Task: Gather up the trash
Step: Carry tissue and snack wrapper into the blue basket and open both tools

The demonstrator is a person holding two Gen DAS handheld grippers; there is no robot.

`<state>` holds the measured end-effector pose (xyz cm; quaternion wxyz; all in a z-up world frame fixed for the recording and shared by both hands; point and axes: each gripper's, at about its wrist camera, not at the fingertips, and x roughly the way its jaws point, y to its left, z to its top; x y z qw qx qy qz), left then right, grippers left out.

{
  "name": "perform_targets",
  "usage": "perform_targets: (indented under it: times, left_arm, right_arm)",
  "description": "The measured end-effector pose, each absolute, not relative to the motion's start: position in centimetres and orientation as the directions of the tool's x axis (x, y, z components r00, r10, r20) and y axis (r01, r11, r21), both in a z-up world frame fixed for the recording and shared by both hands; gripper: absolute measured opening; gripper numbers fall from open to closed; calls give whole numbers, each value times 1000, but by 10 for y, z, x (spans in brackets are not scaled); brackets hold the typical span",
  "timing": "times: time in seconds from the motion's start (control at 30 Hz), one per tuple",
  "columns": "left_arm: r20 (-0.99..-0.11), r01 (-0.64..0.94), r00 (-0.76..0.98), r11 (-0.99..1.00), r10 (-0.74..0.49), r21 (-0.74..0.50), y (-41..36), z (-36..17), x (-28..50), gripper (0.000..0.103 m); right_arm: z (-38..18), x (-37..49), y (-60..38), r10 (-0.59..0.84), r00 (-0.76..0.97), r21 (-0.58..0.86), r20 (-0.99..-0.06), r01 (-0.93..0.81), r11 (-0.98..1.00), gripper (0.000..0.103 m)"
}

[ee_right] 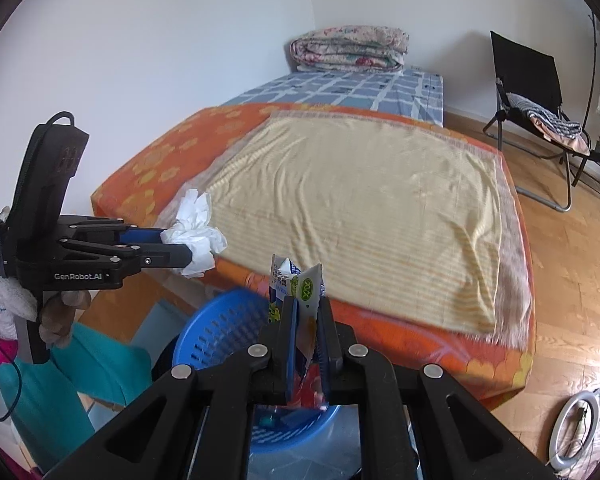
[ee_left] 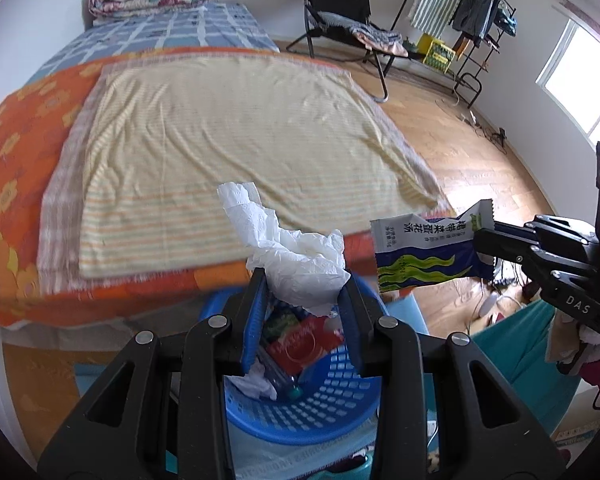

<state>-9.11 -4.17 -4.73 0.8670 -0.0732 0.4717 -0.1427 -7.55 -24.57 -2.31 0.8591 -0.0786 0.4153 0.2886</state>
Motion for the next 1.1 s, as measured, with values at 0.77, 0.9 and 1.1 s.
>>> perform_targets:
  times: [0.77,0.9,1.1]
  left_arm:
    - [-874,203,365,943,-321,-262,-66,-106,-126,35]
    - [-878,209,359,944,-316,-255,-67,-108,-126,38]
    - [-881,207,358,946,-309,-248,-69,-109,-124,61]
  right_arm:
    - [-82,-110,-235,390,387,127,-835,-555,822,8]
    - [-87,-108,-234,389,381,132,-839,-550,824,11]
    - [-89,-106,-236,389,385,140,-837,-537,832,24]
